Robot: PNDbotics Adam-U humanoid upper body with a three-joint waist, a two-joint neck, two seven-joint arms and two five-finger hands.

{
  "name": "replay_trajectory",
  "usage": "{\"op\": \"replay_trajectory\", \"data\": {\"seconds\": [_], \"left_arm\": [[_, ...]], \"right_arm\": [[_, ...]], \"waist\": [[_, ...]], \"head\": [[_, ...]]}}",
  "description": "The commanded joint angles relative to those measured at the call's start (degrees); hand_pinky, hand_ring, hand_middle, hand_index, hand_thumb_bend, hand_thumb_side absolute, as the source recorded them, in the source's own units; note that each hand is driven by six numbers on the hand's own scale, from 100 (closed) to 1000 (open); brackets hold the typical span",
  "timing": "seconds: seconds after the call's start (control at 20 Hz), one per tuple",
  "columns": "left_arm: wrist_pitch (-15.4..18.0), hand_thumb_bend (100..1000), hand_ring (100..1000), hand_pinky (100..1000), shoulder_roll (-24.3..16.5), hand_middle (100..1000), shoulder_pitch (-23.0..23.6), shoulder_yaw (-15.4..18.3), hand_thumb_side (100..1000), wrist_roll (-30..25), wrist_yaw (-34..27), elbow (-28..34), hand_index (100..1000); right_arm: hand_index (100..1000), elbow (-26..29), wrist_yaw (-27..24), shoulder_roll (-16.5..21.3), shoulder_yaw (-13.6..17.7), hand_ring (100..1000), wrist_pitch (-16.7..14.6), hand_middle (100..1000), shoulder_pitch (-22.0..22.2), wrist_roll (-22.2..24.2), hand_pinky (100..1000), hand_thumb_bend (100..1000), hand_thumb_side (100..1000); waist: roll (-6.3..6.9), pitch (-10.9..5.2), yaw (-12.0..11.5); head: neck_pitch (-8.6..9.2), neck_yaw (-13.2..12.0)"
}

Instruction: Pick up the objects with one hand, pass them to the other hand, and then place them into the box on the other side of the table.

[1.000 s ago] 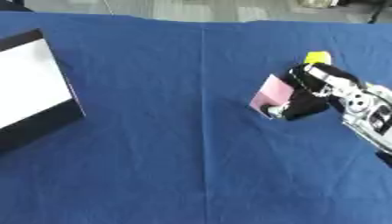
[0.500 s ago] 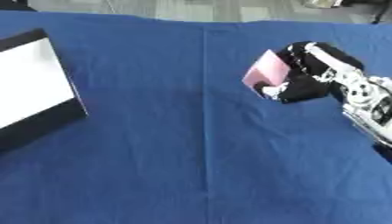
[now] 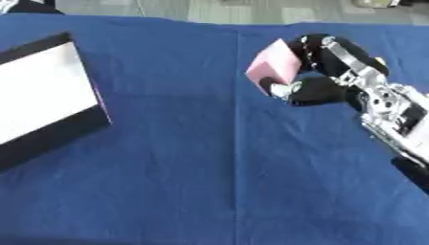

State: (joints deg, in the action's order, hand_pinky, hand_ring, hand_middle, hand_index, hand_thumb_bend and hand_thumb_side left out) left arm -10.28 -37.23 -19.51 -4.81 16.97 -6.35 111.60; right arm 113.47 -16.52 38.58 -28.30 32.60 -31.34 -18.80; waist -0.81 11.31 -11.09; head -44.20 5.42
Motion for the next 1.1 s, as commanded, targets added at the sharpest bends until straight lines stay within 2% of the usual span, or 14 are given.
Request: {"op": "replay_trajectory", "data": {"seconds": [0.05,0.25,0.5,0.8,1.0,1.1], "left_arm": [[-3.7,100,759,856,-5.1,802,-3.4,-1.8,789,-5.4,2.7,2.5,867],[-7.3,100,769,846,-8.6,810,-8.4,-4.9,766,-13.6,6.8,3.0,872],[-10.5,100,777,839,-10.5,812,-13.5,-8.8,733,-22.8,10.9,3.0,877],[-13.4,100,792,831,-10.2,824,-19.9,-14.5,652,-33.3,16.0,3.0,893],[-14.5,100,801,834,-8.7,834,-23.6,-17.3,589,-37.7,19.4,3.0,906],[-15.1,106,804,835,-7.8,838,-25.0,-18.6,567,-39.1,20.6,3.0,914]], "right_arm": [[538,1.1,1.2,0.1,0.1,640,-1.6,436,-1.4,-0.7,787,166,100],[541,1.1,2.2,-0.3,-0.4,641,-4.1,439,-2.0,-1.7,785,142,100],[546,1.1,3.0,-0.8,-1.8,644,-7.3,444,-2.7,-0.7,782,113,100],[547,1.1,4.2,-2.1,-3.3,644,-8.8,446,-4.1,1.6,781,100,100],[547,1.1,4.8,-2.7,-4.1,644,-8.9,445,-4.5,2.5,781,119,100],[547,1.1,5.3,-3.0,-4.4,644,-9.0,445,-4.8,2.9,781,100,100]], "waist": [[1.13,-1.08,-0.3],[1.63,-1.20,-0.8],[2.19,-1.38,-1.0],[2.91,-1.55,-1.8],[3.07,-1.64,-2.2],[3.15,-1.64,-2.3]], "head": [[0.08,0.0],[0.08,0.1],[0.08,0.3],[0.08,0.1],[0.08,0.0],[0.08,-0.1]]}}
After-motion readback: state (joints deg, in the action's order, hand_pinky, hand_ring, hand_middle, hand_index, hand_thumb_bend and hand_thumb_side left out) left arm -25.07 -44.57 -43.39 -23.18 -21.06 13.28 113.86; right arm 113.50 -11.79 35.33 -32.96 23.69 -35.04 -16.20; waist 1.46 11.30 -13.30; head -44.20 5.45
